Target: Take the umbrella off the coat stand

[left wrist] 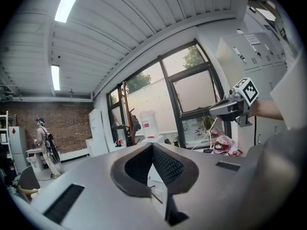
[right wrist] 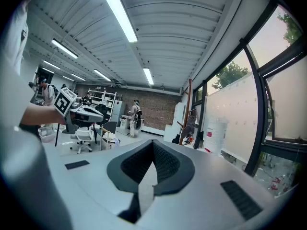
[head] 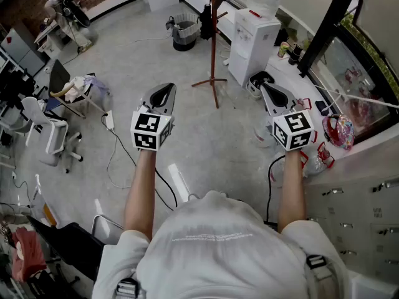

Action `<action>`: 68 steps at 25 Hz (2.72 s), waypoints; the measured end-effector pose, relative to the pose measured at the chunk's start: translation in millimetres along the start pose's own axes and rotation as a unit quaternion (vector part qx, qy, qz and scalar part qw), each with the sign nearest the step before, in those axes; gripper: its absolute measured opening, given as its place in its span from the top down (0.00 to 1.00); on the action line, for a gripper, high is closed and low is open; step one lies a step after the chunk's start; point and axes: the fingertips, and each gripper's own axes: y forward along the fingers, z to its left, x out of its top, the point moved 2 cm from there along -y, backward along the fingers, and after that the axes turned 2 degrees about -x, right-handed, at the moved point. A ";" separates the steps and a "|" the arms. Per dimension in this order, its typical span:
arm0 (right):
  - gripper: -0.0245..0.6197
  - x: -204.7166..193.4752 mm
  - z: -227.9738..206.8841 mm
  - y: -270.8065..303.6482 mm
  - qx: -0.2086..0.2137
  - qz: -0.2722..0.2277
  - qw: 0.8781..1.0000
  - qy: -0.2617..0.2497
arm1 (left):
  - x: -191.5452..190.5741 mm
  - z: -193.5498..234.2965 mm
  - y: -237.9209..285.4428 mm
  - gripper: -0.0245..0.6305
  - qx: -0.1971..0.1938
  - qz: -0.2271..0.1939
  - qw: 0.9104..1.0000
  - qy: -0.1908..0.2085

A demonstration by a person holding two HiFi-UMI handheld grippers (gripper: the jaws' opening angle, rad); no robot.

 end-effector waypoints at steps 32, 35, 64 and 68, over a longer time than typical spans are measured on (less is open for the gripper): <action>0.93 -7.1 16.7 115.8 -0.010 -0.005 0.999 0.046 | -44.9 98.1 42.7 0.94 -0.013 0.006 1.000 0.000; 0.93 -18.6 -15.7 153.8 -0.004 -0.011 0.998 0.054 | -45.5 109.9 86.1 0.94 -0.014 0.007 1.000 0.002; 0.93 -52.7 -276.5 404.9 0.082 0.002 0.994 0.070 | -9.3 197.1 420.9 0.41 0.028 0.047 0.998 -0.022; 0.93 -59.0 -283.7 417.1 0.080 0.003 0.993 0.082 | -13.6 198.7 437.6 0.39 0.012 0.062 0.998 -0.022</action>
